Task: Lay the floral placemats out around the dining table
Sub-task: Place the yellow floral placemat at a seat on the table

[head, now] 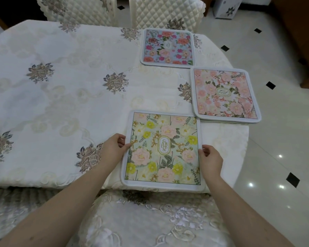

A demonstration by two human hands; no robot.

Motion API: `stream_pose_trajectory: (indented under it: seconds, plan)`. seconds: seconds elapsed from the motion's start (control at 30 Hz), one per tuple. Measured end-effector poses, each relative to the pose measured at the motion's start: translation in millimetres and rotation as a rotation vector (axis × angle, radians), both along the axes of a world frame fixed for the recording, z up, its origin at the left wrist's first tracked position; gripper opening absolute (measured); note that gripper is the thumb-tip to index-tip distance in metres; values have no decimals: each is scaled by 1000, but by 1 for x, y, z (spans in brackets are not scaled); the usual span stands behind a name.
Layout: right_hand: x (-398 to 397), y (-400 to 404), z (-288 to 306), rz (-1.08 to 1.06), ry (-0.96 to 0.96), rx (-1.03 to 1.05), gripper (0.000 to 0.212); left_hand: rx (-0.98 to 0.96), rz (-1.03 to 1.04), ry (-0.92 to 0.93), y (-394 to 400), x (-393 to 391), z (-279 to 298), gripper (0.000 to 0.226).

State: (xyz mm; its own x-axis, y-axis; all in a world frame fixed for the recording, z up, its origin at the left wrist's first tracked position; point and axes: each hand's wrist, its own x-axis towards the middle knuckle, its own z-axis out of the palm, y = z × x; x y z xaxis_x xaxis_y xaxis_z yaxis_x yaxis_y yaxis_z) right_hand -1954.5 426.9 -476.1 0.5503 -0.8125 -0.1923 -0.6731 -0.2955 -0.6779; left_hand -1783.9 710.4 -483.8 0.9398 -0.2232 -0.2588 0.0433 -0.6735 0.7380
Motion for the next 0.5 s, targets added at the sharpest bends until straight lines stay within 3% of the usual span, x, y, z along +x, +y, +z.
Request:
stream_pose_trajectory:
  seconds: [0.33, 0.5]
  plan:
    - [-4, -2, -6, 57, 57, -45, 26, 66, -28, -13, 2, -1, -3, 28]
    - [0, 3, -8, 46, 29, -43, 31, 74, -44, -41, 1, -1, -5, 41]
